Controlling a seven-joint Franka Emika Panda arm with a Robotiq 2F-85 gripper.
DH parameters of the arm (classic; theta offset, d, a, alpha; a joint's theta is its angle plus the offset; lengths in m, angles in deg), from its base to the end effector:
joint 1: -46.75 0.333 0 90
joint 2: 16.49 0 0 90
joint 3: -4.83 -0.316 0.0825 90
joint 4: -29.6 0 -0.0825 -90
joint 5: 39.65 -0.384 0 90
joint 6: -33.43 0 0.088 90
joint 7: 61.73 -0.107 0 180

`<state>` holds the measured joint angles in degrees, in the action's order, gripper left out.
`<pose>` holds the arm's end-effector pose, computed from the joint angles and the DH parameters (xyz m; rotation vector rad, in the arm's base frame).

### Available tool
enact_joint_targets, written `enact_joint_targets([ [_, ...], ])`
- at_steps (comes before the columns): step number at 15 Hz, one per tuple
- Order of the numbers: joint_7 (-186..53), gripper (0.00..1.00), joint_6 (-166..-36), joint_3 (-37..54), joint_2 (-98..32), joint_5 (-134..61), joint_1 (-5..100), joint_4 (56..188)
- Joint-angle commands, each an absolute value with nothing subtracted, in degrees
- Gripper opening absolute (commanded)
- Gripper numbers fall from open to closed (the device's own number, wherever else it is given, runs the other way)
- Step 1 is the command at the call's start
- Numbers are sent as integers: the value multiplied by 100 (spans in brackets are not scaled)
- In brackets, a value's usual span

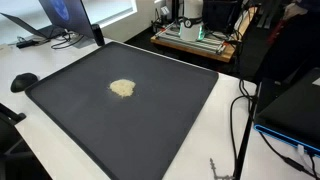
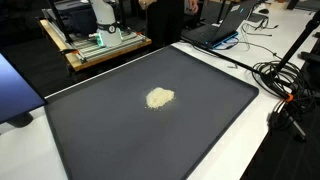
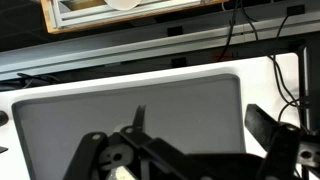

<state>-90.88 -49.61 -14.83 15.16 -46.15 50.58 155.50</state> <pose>0.3224 0.1804 0.5622 2.9699 -0.2459 -0.2601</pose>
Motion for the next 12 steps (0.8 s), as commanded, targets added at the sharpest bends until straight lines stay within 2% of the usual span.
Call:
enact_joint_targets([
  [1,-9123,100,-4952,-1423,1494,-4585,5139,15536],
  [12,-9033,100,-5128,-1465,1465,-4557,5184,15491],
])
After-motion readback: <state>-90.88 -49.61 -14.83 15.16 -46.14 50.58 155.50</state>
